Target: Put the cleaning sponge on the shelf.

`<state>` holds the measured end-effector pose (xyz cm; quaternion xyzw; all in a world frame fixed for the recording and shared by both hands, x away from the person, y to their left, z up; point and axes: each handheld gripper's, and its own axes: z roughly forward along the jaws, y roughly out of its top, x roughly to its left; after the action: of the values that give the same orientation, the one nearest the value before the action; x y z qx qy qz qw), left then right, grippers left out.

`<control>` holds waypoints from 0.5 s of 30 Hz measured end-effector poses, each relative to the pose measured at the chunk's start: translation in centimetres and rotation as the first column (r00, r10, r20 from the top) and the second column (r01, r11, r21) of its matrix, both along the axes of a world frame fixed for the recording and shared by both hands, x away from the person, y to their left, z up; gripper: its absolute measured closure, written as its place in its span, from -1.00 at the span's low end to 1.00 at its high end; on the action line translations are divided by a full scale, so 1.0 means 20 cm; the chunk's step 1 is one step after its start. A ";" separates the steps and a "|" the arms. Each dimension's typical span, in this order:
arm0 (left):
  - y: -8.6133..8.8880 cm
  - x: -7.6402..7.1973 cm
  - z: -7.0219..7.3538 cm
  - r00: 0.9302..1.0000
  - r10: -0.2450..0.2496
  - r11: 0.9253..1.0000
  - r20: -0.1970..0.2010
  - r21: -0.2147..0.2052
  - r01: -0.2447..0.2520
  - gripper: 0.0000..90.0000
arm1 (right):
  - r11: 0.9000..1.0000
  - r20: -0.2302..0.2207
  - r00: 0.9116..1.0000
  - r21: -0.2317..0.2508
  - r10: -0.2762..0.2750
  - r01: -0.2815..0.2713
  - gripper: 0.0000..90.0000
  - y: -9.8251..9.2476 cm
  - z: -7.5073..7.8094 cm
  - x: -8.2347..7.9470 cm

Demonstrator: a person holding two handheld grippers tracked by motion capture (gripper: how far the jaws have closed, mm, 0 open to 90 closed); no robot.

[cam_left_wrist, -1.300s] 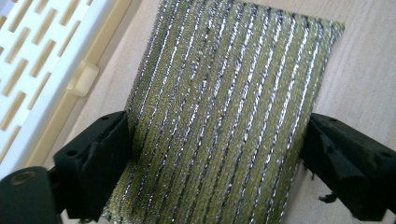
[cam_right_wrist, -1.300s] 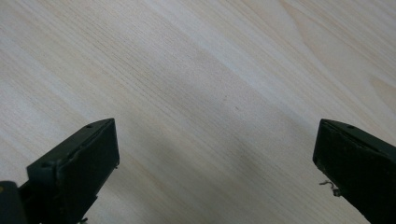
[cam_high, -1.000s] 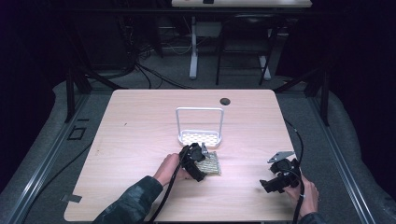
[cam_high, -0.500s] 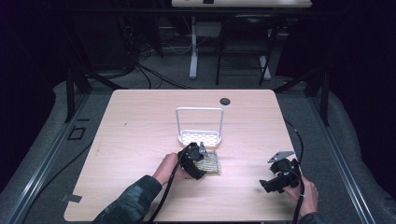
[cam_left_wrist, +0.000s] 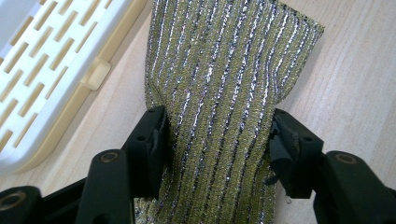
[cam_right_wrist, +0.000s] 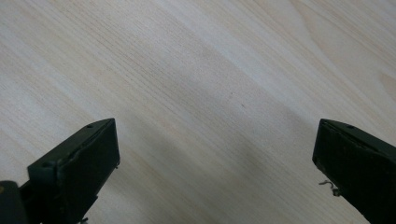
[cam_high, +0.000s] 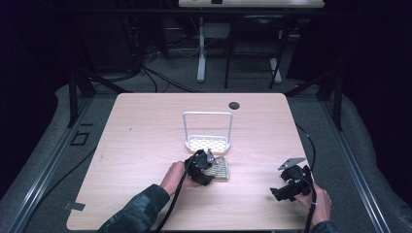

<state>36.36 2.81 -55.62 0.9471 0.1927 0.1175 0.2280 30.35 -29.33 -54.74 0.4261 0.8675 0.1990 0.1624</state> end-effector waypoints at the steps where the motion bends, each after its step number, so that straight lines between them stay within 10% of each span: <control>1: 0.00 0.00 0.00 1.000 0.004 1.000 0.003 -0.001 -0.004 0.00 | 1.000 0.000 1.000 -0.002 0.002 -0.002 -1.00 0.00 0.00 0.00; 15: 0.01 -0.03 0.03 0.998 0.060 0.997 0.022 -0.044 -0.059 0.06 | 1.000 0.009 1.000 -0.007 0.000 0.000 -0.99 0.00 0.00 0.00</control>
<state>35.67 3.05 -55.05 0.9344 0.2206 0.1308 0.2473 30.37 -29.36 -54.67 0.4244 0.8676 0.1976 0.1677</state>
